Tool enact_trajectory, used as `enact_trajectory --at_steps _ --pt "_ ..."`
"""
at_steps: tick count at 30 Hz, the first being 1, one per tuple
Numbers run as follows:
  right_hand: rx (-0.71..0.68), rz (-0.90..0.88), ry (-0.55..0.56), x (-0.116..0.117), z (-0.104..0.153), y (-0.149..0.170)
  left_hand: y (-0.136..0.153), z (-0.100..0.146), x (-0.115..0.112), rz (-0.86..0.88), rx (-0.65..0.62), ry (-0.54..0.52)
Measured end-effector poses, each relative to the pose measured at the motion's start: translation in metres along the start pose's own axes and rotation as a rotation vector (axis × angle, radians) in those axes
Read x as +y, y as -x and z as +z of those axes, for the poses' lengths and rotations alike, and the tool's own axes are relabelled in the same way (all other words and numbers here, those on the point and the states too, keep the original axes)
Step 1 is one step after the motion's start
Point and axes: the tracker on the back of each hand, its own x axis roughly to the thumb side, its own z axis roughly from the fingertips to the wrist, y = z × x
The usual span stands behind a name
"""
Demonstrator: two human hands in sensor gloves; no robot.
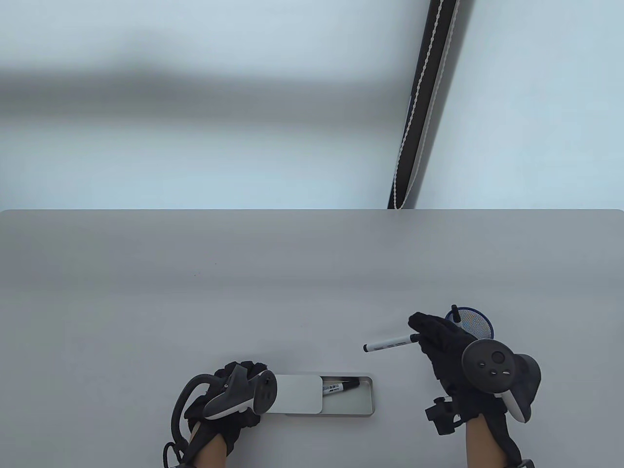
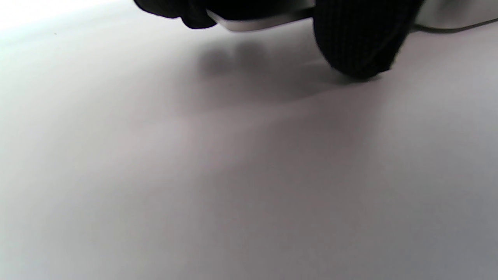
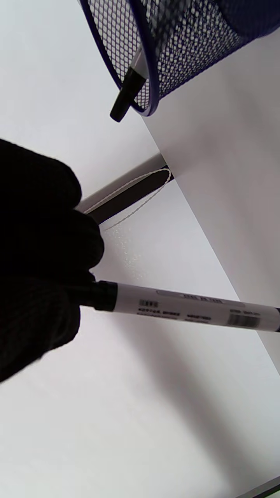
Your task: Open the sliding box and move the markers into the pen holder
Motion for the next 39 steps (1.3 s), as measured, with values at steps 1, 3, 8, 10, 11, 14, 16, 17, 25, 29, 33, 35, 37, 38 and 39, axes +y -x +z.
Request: enact_trajectory --at_steps 1,3,8,10,11,14,16,17,25,29,33,35,37,38,39 --pt "0.004 -0.004 0.02 -0.003 0.0 0.001 0.0 0.0 0.0 0.0 0.0 0.0" --pt "0.023 -0.002 0.078 -0.012 0.002 0.003 0.0 0.0 0.0 0.0 0.0 0.0" --pt "0.061 0.007 0.226 -0.03 0.005 0.006 0.0 0.0 0.0 0.0 0.0 0.0" --pt "0.078 0.038 0.271 -0.035 0.007 0.007 0.0 0.0 0.0 0.001 0.0 0.0" --pt "0.091 0.054 0.306 -0.038 0.009 0.008 0.0 0.0 0.0 0.0 0.0 0.0" --pt "0.12 0.069 0.371 -0.043 0.012 0.012 0.0 0.0 0.0 0.0 0.0 0.0" --pt "0.137 0.075 0.407 -0.046 0.013 0.016 0.0 0.0 0.0 0.0 0.0 0.0" --pt "0.144 0.079 0.425 -0.048 0.014 0.018 0.0 0.0 0.0 0.0 0.0 0.0" --pt "0.214 0.065 0.527 -0.056 0.019 0.037 0.001 0.0 0.001 -0.002 0.002 0.001" --pt "0.245 0.106 0.536 -0.053 0.02 0.046 0.001 0.0 0.001 -0.003 0.002 0.001" --pt "0.272 0.137 0.516 -0.043 0.019 0.054 0.001 0.0 0.001 -0.003 0.002 0.001" --pt "0.286 0.161 0.505 -0.037 0.018 0.058 0.001 0.0 0.001 -0.003 0.002 0.001" --pt "0.296 0.19 0.489 -0.031 0.018 0.061 0.001 0.0 0.001 -0.003 0.002 0.001" --pt "0.301 0.196 0.482 -0.029 0.018 0.063 0.001 0.0 0.001 -0.003 0.002 0.001" --pt "0.306 0.196 0.472 -0.026 0.018 0.065 0.001 0.0 0.001 -0.003 0.002 0.001"
